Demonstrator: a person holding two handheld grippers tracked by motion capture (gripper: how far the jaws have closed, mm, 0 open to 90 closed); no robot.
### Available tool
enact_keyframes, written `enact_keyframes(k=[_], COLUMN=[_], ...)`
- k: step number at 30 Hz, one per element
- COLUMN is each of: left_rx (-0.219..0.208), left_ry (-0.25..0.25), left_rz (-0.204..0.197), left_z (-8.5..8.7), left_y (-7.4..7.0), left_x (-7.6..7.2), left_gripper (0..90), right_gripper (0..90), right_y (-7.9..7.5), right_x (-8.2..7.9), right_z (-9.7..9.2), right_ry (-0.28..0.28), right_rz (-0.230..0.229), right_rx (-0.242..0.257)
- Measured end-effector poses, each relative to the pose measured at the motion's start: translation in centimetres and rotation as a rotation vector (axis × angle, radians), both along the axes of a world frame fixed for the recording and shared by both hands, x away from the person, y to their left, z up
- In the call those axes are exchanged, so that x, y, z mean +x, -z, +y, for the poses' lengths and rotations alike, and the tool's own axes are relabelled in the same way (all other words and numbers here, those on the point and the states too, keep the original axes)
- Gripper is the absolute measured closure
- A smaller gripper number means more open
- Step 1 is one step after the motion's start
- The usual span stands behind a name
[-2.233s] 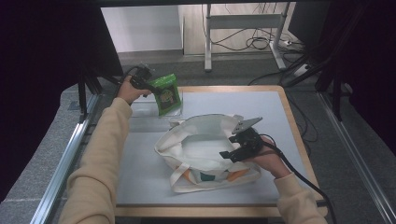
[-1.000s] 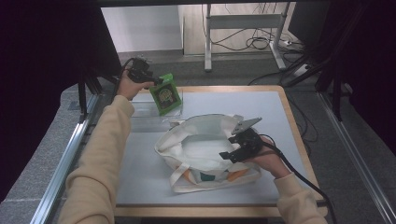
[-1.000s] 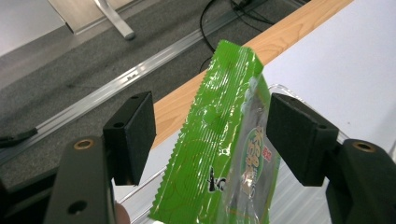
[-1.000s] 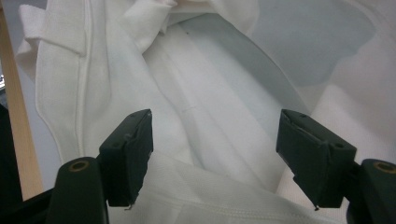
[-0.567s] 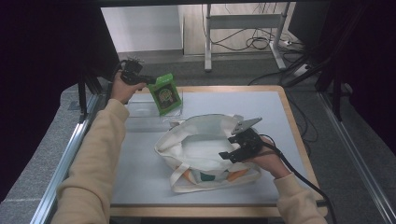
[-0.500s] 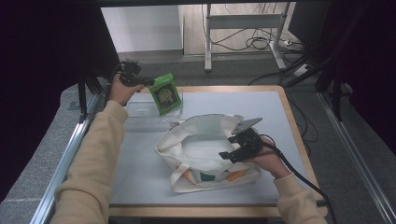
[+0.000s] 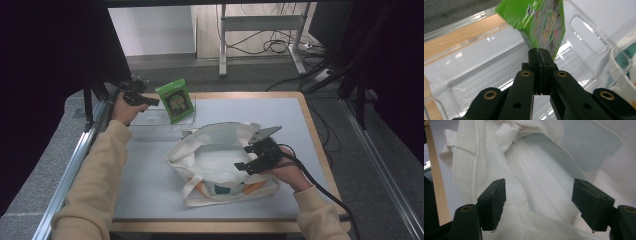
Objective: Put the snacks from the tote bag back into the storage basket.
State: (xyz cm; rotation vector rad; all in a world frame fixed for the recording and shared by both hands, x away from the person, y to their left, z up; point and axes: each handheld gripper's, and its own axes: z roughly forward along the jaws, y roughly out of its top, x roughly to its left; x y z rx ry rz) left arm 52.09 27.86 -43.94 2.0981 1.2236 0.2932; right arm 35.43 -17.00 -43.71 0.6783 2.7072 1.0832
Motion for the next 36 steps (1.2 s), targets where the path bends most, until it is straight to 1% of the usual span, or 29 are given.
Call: enact_keyframes(k=[3, 4, 8, 9, 10, 14, 15, 17, 21, 22, 23, 24, 30, 31, 32, 36], left_rx=[-0.003, 0.007, 0.017, 0.011, 0.015, 0.011, 0.017, 0.007, 0.017, 0.025, 0.015, 0.017, 0.020, 0.042, 0.047, 0.044], left_ry=[-0.016, -0.013, -0.013, -0.016, -0.011, -0.026, -0.026, -0.037, -0.040, -0.036, -0.043, -0.045, -0.042, -0.035, -0.040, -0.040], left_rz=[0.020, 0.025, 0.027, 0.027, 0.029, 0.036, 0.040, 0.042, 0.049, 0.052, 0.051, 0.051, 0.052, 0.050, 0.049, 0.051], left_z=[-0.2, -0.3, -0.9, -1.0, -1.0, -1.0, -1.0, -1.1, -1.3, -1.2, -1.3, -1.3, -1.7, -1.7, -1.7, -1.4], left_y=[0.6, 0.7, 0.8, 0.8, 0.8, 1.0, 1.1, 1.2, 1.4, 1.5, 1.5, 1.6, 1.4, 1.3, 1.2, 1.0], left_x=[0.1, 0.2, 0.4, 0.5, 0.6, 0.8, 0.9, 1.0, 1.2, 1.3, 1.3, 1.4, 1.5, 1.4, 1.3, 1.1], left_gripper=[90.0, 90.0, 90.0, 90.0, 90.0, 90.0, 90.0, 90.0, 90.0, 90.0, 90.0, 90.0, 90.0, 90.0, 90.0, 90.0], right_gripper=[27.5, 27.6, 27.5, 27.6, 27.5, 27.5, 27.5, 27.5, 27.5, 27.5, 27.5, 27.6, 27.5, 27.5, 27.5, 27.5], right_y=[0.1, 0.1, 0.0, -0.1, -0.1, -0.1, -0.1, -0.1, -0.1, -0.1, -0.1, -0.1, 0.0, 0.0, 0.0, -0.1], right_x=[0.0, 0.0, 0.0, 0.0, 0.0, 0.0, 0.0, 0.0, 0.0, 0.0, 0.0, 0.0, 0.1, 0.1, 0.0, 0.0], right_z=[0.1, 0.1, 0.0, 0.0, 0.0, 0.0, 0.0, -0.1, -0.1, -0.1, -0.1, -0.1, -0.1, -0.1, -0.1, -0.2], right_ry=[0.001, 0.000, -0.001, -0.002, -0.002, -0.002, -0.002, -0.003, -0.001, -0.002, -0.001, -0.002, 0.001, 0.001, 0.001, 0.003], right_rz=[0.002, 0.002, -0.002, -0.002, -0.003, -0.003, -0.003, -0.005, -0.007, -0.007, -0.007, -0.006, -0.003, -0.004, -0.005, -0.004], right_rx=[-0.003, -0.003, 0.000, 0.001, 0.001, -0.001, -0.001, 0.000, 0.002, 0.002, 0.002, 0.000, -0.004, -0.006, -0.006, -0.001])
